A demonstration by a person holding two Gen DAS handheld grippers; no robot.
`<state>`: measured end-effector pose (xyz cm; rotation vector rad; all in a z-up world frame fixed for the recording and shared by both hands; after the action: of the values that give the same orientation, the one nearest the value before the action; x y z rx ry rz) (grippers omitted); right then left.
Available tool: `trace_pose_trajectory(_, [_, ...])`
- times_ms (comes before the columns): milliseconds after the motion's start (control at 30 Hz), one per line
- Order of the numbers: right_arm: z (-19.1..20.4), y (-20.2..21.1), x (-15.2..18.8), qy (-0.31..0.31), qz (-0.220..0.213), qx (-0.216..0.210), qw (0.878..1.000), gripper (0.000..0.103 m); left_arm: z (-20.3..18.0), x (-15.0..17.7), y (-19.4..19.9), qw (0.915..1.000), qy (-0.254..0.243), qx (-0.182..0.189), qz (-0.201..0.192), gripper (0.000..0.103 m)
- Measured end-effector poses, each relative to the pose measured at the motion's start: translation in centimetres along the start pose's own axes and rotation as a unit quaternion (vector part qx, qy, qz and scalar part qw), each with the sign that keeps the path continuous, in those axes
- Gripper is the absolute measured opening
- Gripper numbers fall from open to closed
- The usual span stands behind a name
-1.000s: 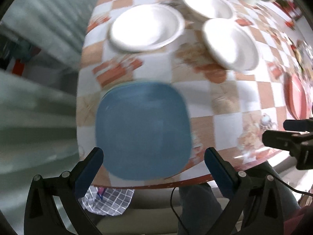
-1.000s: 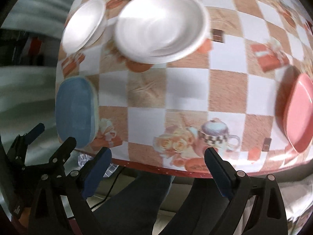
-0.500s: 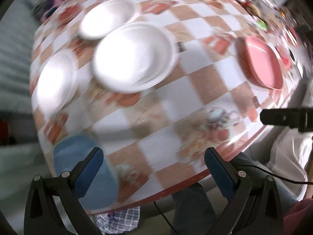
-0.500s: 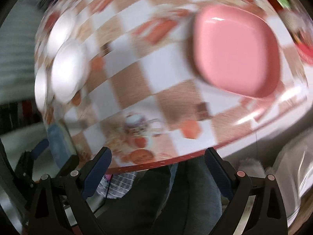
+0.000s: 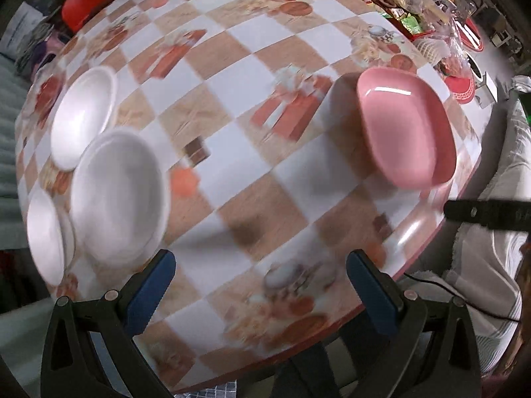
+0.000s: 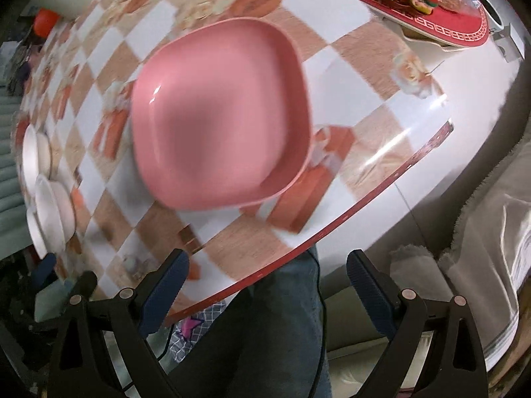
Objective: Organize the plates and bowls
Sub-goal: 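Move the right tool to the pink square plate's rim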
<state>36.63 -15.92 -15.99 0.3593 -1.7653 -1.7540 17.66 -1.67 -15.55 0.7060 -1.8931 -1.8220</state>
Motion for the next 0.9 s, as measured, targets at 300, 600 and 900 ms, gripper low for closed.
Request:
trace_pose_trajectory(300, [-2.2,-0.3,-4.0,0.001,-0.018,0.041,0.999,0.096,-3.7,-5.0,-2.7,1.0000,-0.001,-0.004,0.000,0.103])
trace_pose_trajectory(600, [-3.6,-1.8,-8.0,0.008,-0.024,0.061,0.998,0.096,-5.6,-9.0,-5.5,0.9999,0.005,-0.011,-0.009,0.103])
trace_pose_trajectory(900, [-3.7,-3.4,-9.8,0.050,-0.032,0.089,0.994,0.102,-5.7,-10.7,-8.4,0.9996,0.023,-0.016,0.008,0.103])
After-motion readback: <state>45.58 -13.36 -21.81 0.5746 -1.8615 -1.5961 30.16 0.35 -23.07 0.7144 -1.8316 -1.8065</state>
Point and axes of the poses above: each gripper's, at about its wrist camera, not at the fingertips, and y roughly against the way its jaws point, z to its left, x to its underside, the point moved 8 cm from there along -y, roughly the way its jaws point, and after that the axes turned 4 degrees about x, right-handed, at the moved point
